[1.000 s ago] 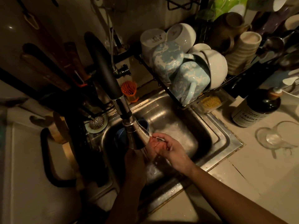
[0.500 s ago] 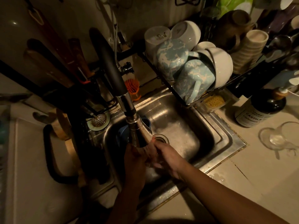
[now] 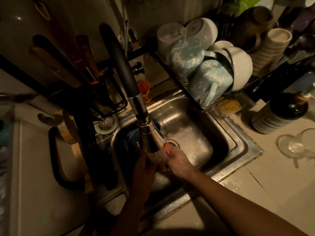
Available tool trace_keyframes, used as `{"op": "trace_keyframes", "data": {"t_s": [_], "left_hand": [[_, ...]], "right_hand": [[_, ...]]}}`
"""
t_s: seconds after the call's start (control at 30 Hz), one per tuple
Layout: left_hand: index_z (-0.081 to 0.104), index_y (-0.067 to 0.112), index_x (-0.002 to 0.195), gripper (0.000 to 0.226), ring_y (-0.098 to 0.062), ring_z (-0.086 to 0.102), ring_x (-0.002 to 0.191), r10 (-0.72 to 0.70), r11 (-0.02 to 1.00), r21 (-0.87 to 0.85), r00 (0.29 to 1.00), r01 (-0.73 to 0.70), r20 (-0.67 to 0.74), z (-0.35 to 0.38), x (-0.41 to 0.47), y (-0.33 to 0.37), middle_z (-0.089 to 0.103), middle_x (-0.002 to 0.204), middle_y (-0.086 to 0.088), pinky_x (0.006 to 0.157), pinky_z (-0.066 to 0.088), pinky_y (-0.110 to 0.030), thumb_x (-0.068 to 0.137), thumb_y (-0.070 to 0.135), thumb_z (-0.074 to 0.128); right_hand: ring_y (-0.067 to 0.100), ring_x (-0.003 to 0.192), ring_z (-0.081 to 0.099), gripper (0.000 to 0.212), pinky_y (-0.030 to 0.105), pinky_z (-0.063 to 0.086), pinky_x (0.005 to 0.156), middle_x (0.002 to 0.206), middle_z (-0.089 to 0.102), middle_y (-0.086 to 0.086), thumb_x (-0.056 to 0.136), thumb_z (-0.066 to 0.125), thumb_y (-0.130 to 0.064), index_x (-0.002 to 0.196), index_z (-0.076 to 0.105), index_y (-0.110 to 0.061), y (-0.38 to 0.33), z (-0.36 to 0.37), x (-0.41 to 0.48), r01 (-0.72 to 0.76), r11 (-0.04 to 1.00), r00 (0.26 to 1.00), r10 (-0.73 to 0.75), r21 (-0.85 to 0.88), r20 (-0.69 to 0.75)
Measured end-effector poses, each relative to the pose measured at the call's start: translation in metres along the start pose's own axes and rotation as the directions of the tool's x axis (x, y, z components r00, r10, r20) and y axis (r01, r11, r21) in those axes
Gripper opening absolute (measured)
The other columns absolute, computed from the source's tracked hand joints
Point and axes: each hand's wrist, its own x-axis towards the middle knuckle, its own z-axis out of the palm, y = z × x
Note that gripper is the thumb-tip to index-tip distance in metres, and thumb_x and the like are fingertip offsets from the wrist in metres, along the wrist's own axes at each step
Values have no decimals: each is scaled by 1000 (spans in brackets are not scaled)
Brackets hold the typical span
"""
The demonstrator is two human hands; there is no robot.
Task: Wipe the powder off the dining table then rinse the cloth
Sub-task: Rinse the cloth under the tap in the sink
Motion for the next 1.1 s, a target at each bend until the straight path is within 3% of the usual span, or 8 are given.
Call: {"op": "trace_keyframes", "data": {"t_s": [0.2,0.4,0.53,0.63,0.73,0.87,1.03,1.1], "left_hand": [[70,6,107,45,-32,74,88,-23,985,-171,998,34,62,-3,-4,10,76,94,-13,77,61,-48,64,10,85],[74,4,97,29,-34,73,85,14,1000,-25,1000,-14,-13,-5,9,8,76,87,-13,73,62,-45,69,6,82],[73,2,90,22,-20,73,81,46,997,62,990,-38,-135,-7,10,10,75,82,-7,74,59,-34,80,-14,64],[73,4,88,20,2,67,77,154,962,250,976,-112,-155,-5,8,7,70,75,3,72,51,-20,83,-12,62],[71,-4,101,18,17,59,81,215,927,338,970,-165,-116,-2,8,3,71,87,1,77,44,-3,85,-10,65],[60,-2,129,42,-16,66,105,140,887,446,990,-118,-18,1,12,-4,72,113,-9,81,35,-1,89,9,69],[72,-2,94,16,-10,59,84,173,891,444,975,-94,-142,0,10,3,72,91,-7,70,35,-3,89,-7,58],[73,4,87,18,-13,64,81,120,916,397,981,-51,-152,-1,14,-2,74,87,-2,73,46,-9,86,-2,56]], "right_hand": [[10,39,50,46,27,39,38,45,54,-5,88,45,19,58,57,-14,2,-1,5,-48,986,998,54,157,-30],[29,59,52,28,34,47,55,66,57,17,90,67,-27,69,64,-10,-1,-9,0,-96,940,989,54,327,135],[25,95,74,51,42,60,83,102,77,7,101,37,-60,106,73,-24,6,-29,-2,-344,902,930,289,261,227],[21,85,74,31,51,57,92,94,77,4,107,41,-35,116,68,-21,2,-31,-1,-404,889,905,355,213,235],[13,76,71,35,33,63,74,86,72,4,97,44,9,121,62,-7,-1,-28,4,-341,929,931,314,140,186],[16,58,63,26,26,55,56,69,67,10,82,50,23,89,71,9,0,-23,2,-147,989,988,146,13,55],[22,55,63,28,42,54,56,56,65,12,59,49,22,56,64,0,8,-14,4,199,959,977,-210,-202,-32],[9,54,60,30,30,51,52,55,64,0,61,51,22,57,65,-5,12,-12,5,236,936,966,-255,-262,-40]]}}
